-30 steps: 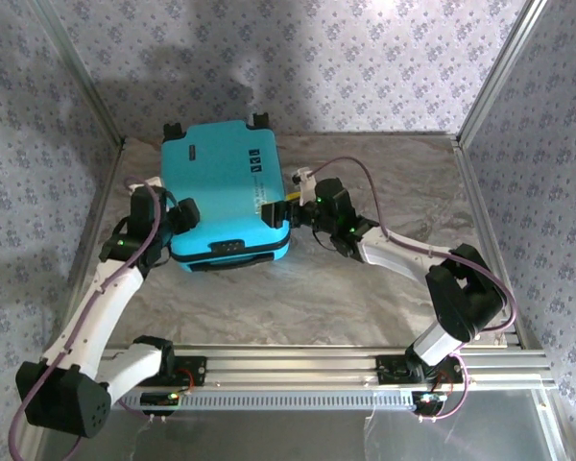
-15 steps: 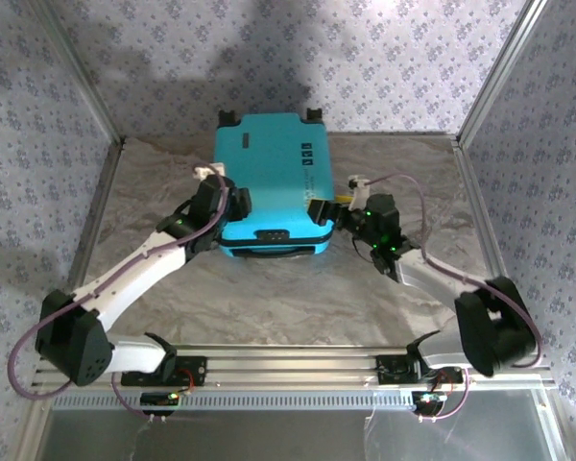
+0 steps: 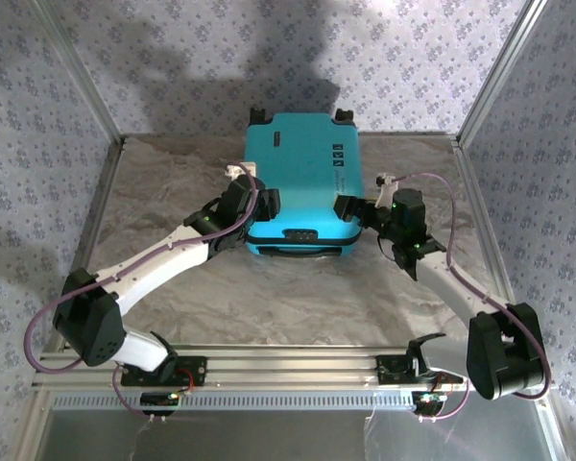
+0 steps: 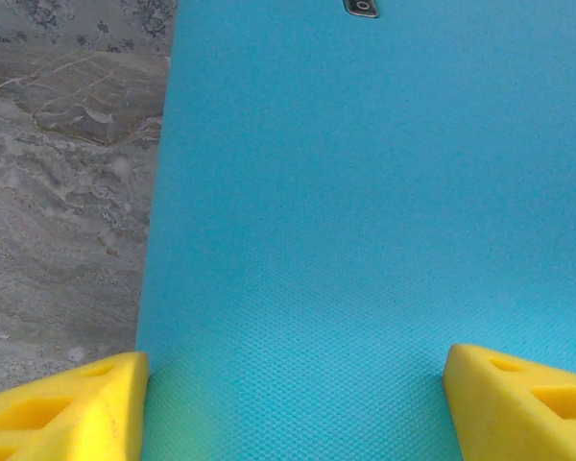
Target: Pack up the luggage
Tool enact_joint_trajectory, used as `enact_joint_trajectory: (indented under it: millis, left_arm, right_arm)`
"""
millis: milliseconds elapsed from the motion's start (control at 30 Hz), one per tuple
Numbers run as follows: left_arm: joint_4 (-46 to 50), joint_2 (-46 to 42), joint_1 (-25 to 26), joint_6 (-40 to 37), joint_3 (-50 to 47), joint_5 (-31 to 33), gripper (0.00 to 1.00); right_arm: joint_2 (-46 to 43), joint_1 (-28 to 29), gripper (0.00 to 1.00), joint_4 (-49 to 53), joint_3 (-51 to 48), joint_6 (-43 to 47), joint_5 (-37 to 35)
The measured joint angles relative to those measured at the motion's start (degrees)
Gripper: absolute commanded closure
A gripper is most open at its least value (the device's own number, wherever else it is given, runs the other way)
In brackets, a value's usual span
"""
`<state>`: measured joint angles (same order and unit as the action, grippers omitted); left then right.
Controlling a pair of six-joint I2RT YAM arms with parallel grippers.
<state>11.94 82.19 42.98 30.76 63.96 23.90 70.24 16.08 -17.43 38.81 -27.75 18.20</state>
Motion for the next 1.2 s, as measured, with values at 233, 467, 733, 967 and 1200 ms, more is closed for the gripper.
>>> enact_joint_trajectory:
  millis: [233,467,733,967,1200]
  left_arm:
    - [3.0,-1.9,1.1,-0.7,0.0,0.1,0.19]
    - [14.1,-8.9,3.1,-2.2,-0.1,1.0,0.08]
    - [21.9,-17.4,-5.1,-1.5,-3.7,2.8,0.0]
    - [27.6,-18.8,-12.0,-1.6,-4.6,2.7,0.0]
    - [21.7,-19.8,-26.6,-4.2,-9.8,0.2,0.0]
  right_arm:
    - [0.1,-0.1,0.01,2.0,1.2,2.3,-0.8]
    - [-9.5,-2.5,0.0,10.1,-0.8,5.6,-1.9]
    - [-21.2,-6.3,0.0,19.2,-4.4,7.2,-11.3]
    - [-31.7,-10.6,0.0,27.1,-7.1,7.2,-22.8]
    - [-34.2,-12.8,0.0,27.6,-9.4,7.2,-23.6]
